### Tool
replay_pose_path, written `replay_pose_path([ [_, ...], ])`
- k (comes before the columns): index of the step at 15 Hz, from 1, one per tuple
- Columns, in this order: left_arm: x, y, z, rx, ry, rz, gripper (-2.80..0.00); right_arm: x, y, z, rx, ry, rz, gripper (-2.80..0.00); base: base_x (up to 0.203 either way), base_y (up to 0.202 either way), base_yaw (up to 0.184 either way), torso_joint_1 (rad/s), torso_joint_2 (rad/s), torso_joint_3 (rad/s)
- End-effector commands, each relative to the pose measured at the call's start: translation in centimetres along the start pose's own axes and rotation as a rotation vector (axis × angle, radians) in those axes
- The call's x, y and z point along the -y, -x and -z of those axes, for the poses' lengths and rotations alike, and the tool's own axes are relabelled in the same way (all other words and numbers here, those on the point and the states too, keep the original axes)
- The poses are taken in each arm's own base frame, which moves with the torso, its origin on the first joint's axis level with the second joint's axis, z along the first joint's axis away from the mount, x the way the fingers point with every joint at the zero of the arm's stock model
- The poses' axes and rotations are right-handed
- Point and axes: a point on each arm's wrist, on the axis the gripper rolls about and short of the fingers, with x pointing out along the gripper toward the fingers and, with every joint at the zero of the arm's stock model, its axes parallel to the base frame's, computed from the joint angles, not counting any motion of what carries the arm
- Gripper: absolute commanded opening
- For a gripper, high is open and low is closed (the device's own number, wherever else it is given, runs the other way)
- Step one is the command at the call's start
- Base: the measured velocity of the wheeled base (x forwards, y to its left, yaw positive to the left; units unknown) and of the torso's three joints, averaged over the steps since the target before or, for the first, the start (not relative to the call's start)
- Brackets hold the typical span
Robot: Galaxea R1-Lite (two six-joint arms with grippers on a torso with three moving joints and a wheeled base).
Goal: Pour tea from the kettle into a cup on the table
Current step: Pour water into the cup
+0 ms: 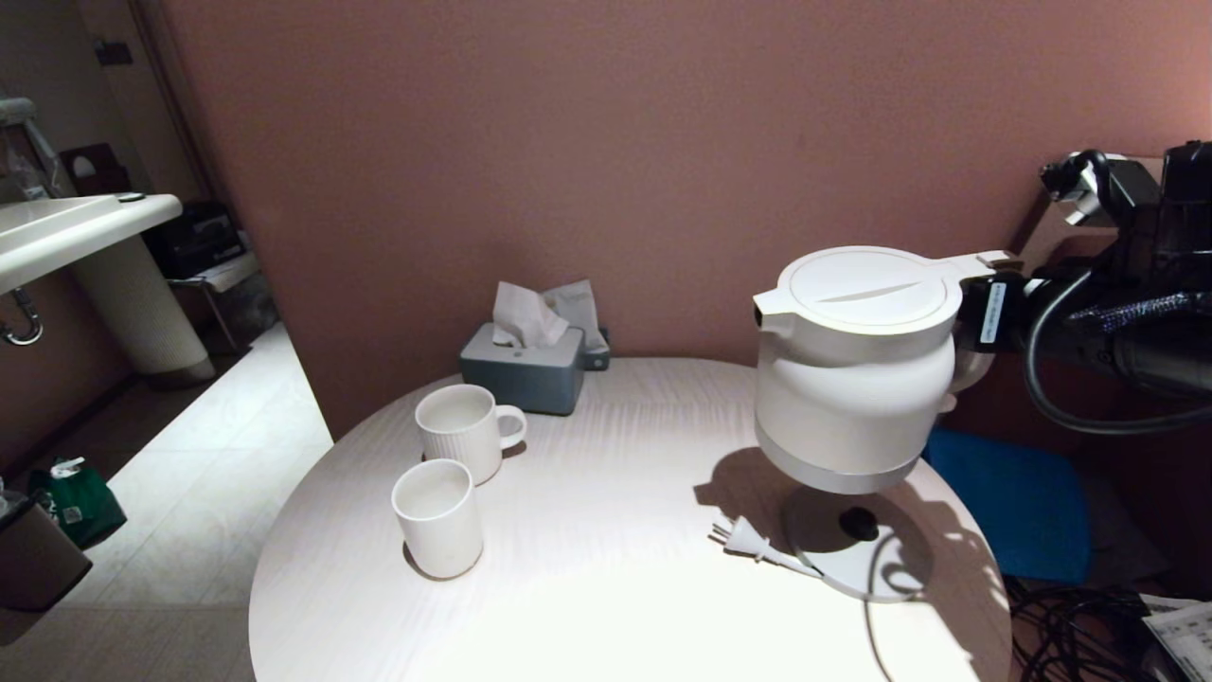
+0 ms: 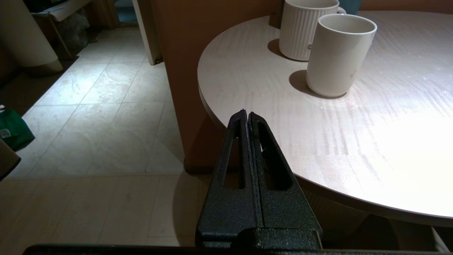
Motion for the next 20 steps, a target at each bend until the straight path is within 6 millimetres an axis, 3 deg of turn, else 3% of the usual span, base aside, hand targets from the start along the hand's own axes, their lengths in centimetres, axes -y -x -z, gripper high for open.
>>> replay_pose_path([
  [1,0.0,0.0,0.0,-0.001,0.0,0.0,-2.8,-1.3,0.2,-0.9,0.019,0.009,-0.025,-2.8,0.0,0.0,0.0,0.0,0.0,0.0],
  [14,0.0,0.0,0.0,-0.001,0.0,0.0,-2.8,-10.0,-1.2,-3.1,0.036,0.079,-0.035,-2.8,0.0,0.0,0.0,0.0,0.0,0.0],
  [20,0.0,0.0,0.0,-0.001,0.0,0.0,-2.8,-13.9,-2.4,-2.7,0.04,0.12,-0.044,-2.8,0.0,0.0,0.0,0.0,0.0,0.0],
])
